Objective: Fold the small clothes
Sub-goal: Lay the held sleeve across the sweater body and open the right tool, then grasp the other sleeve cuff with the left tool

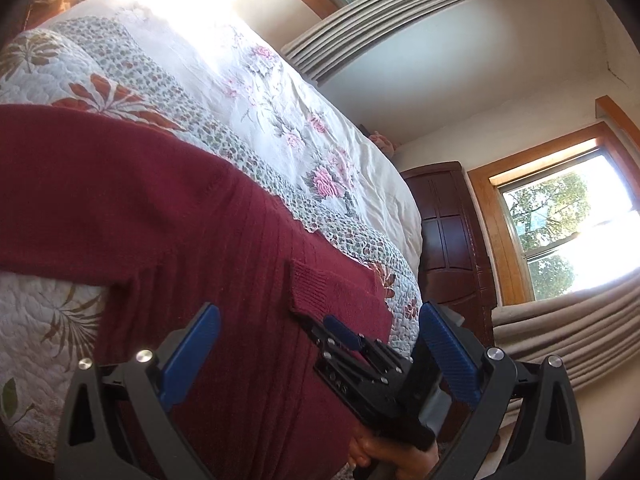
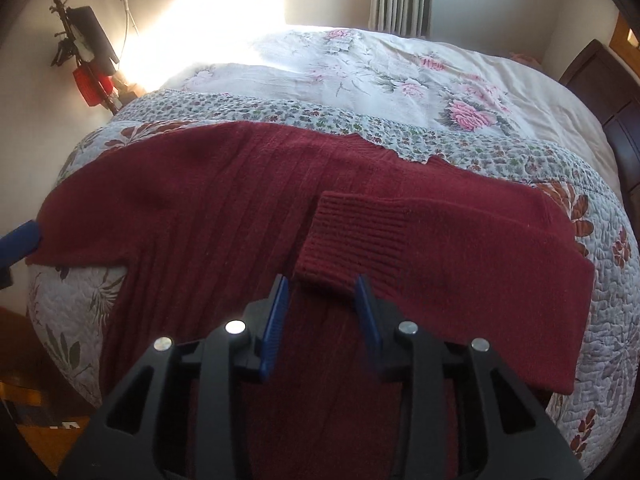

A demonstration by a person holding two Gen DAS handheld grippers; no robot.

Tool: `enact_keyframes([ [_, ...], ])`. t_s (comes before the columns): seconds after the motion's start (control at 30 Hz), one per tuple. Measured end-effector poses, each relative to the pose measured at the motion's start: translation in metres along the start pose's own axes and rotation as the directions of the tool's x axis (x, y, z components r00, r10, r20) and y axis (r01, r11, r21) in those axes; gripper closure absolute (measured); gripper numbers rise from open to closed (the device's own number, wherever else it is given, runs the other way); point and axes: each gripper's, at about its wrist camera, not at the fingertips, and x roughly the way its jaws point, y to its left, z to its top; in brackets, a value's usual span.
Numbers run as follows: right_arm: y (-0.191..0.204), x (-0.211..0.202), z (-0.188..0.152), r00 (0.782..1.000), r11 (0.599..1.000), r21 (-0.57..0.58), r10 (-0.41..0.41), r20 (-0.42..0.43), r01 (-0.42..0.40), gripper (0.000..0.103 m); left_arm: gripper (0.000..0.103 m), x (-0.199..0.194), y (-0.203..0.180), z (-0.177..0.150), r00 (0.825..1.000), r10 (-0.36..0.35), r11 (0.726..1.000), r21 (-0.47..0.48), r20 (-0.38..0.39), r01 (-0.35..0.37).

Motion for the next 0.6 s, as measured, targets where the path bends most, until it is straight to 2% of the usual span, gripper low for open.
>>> enact_keyframes([
  [0.1, -0.013, -0.032, -0.032, 1.0, 0.999, 0.041, 0.025, -0.006, -0.024, 0.064, 0.004, 0.047, 0.007, 0.008, 0.994, -0.06, 0.997, -0.06, -0.095, 0.054],
  [0.23, -0.036, -0.07, -0.078, 1.0, 0.994, 0.107, 0.008, -0.022, -0.005, 0.062, 0.004, 0.124, 0.015, 0.013, 0.961, -0.115, 0.985, -0.158, -0.252, 0.076],
  [0.4, -0.068, -0.104, -0.118, 1.0, 0.967, 0.255, -0.023, -0.009, 0.024, 0.057, 0.004, 0.188, 0.029, 0.017, 0.93, -0.033, 0.983, -0.178, -0.366, -0.035],
  [0.5, -0.082, -0.112, -0.129, 1.0, 0.946, 0.323, -0.027, 0.004, 0.024, 0.055, 0.004, 0.195, 0.018, 0.021, 0.92, -0.022, 0.992, -0.126, -0.392, -0.03],
  [0.6, -0.087, -0.114, -0.133, 1.0, 0.931, 0.366, 0.001, 0.016, -0.007, 0.055, 0.005, 0.202, 0.008, 0.022, 0.896, 0.007, 0.996, -0.08, -0.444, -0.048],
])
